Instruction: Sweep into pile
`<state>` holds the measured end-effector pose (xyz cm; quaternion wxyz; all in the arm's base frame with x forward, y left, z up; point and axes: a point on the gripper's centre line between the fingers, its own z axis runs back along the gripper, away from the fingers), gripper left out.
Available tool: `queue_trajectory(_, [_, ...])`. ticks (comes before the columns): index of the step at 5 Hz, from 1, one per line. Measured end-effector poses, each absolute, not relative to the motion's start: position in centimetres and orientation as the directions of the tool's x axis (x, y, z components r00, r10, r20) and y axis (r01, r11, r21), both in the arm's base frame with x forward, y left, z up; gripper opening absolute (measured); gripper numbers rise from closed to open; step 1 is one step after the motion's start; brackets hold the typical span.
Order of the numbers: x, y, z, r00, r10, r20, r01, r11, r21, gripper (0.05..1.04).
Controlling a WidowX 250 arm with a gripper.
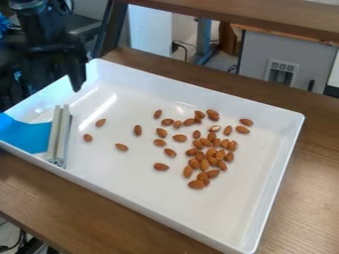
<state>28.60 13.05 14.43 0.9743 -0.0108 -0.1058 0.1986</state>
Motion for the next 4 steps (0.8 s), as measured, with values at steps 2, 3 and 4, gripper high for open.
queue_trajectory(2, [28.5,13.8,11.4,0.841,0.461,0.281,-0.465,0.883,-0.058,0.997])
queue_trajectory(3, [28.5,14.1,11.0,0.797,0.522,0.304,-0.52,0.849,-0.093,0.997])
queue_trajectory(4, [28.5,14.5,9.8,0.775,0.55,0.31,-0.555,0.828,-0.079,0.997])
